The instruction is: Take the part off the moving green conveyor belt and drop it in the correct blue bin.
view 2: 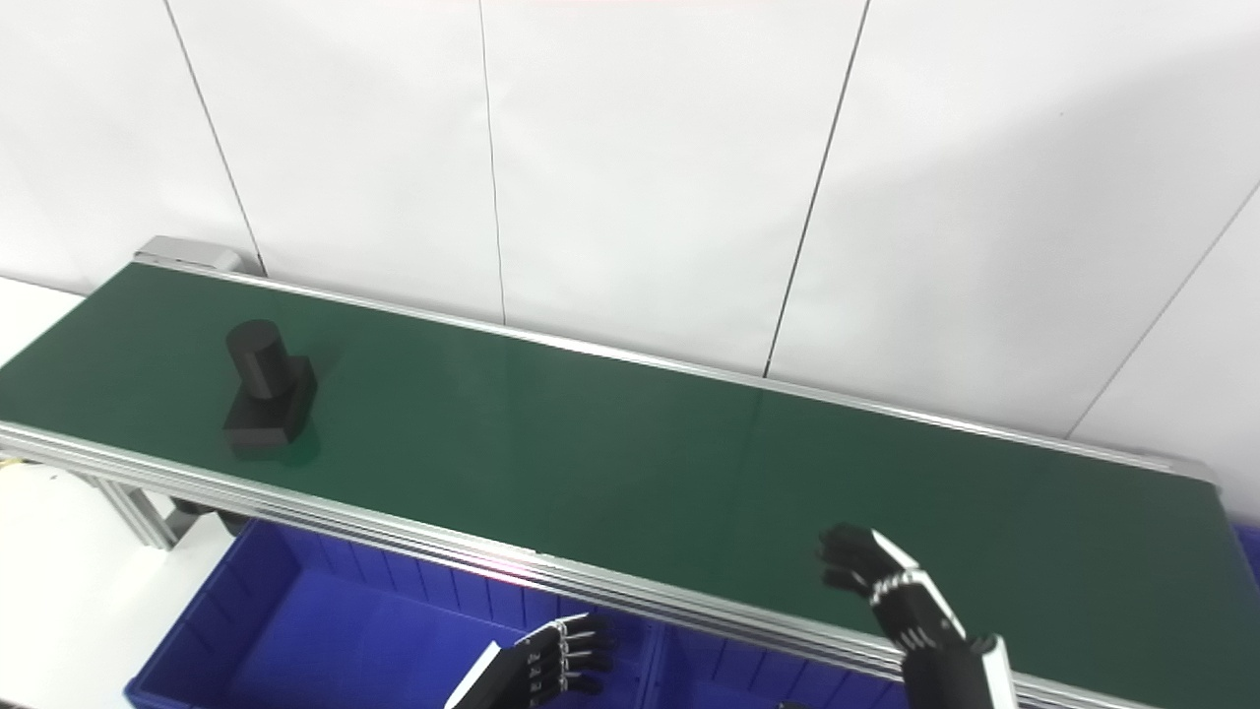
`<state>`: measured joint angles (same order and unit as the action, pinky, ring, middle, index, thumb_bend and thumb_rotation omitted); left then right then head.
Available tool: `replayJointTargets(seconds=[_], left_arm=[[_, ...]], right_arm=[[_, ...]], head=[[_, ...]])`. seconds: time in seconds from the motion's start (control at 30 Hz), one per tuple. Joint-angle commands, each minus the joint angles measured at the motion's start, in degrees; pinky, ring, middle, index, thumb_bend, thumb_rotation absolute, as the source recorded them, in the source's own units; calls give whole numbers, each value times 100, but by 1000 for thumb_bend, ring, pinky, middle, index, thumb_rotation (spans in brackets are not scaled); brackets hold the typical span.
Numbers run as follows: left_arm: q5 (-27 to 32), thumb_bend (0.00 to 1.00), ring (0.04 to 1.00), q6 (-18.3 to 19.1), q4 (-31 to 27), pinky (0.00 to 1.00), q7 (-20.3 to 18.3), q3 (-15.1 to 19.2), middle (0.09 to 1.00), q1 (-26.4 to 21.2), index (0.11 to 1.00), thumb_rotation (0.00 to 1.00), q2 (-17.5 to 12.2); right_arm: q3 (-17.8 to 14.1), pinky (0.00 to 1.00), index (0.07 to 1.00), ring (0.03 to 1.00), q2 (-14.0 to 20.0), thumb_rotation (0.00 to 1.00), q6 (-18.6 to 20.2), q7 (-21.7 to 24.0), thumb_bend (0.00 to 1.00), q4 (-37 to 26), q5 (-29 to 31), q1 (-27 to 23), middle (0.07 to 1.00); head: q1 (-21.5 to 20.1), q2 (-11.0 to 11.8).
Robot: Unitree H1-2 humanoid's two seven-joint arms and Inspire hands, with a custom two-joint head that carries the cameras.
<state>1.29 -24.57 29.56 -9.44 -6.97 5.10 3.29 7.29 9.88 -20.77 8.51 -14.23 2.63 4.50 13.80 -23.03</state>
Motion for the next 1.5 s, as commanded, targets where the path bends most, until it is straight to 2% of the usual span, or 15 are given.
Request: replayJointTargets(seconds=[0.0, 0.27, 0.47, 0.6, 0.73, 1.1, 1.47], left_arm=[[-67, 895, 743, -233, -26, 682, 53, -26, 781, -147, 809, 68, 81], [-42, 888, 743, -235, 87, 681, 28, -1, 781, -231, 809, 43, 72], [-34, 887, 735, -234, 191, 673, 1, 28, 776, -300, 803, 43, 50], [-11, 906, 734, -234, 248, 675, -19, 53, 777, -334, 803, 78, 44], [40, 904, 739, -234, 271, 684, -64, 97, 781, -351, 802, 57, 60], [58, 876, 744, -235, 320, 687, -149, 135, 787, -386, 807, 0, 61], [-9, 900, 740, -235, 354, 685, -88, 123, 781, -419, 805, 36, 63]], right_arm=[[-43, 730, 807, 784, 12, 374, 151, 55, 838, -246, -48, -349, 798], [-12, 735, 810, 795, -12, 419, 522, 149, 817, -112, -221, -1051, 804], [93, 736, 826, 806, -99, 420, 762, 135, 781, 64, -683, -1414, 814], [181, 753, 835, 817, -116, 391, 869, 210, 770, 316, -826, -1719, 820], [252, 759, 835, 818, -131, 369, 944, 266, 761, 629, -970, -2003, 821], [315, 775, 828, 813, -250, 358, 835, 204, 780, 1452, -1074, -2418, 814], [328, 788, 837, 826, -371, 360, 661, 106, 788, 2011, -1203, -2689, 825]], head=[[4, 3], [21, 35], [33, 49], [39, 76], [43, 83], [45, 82], [62, 93]])
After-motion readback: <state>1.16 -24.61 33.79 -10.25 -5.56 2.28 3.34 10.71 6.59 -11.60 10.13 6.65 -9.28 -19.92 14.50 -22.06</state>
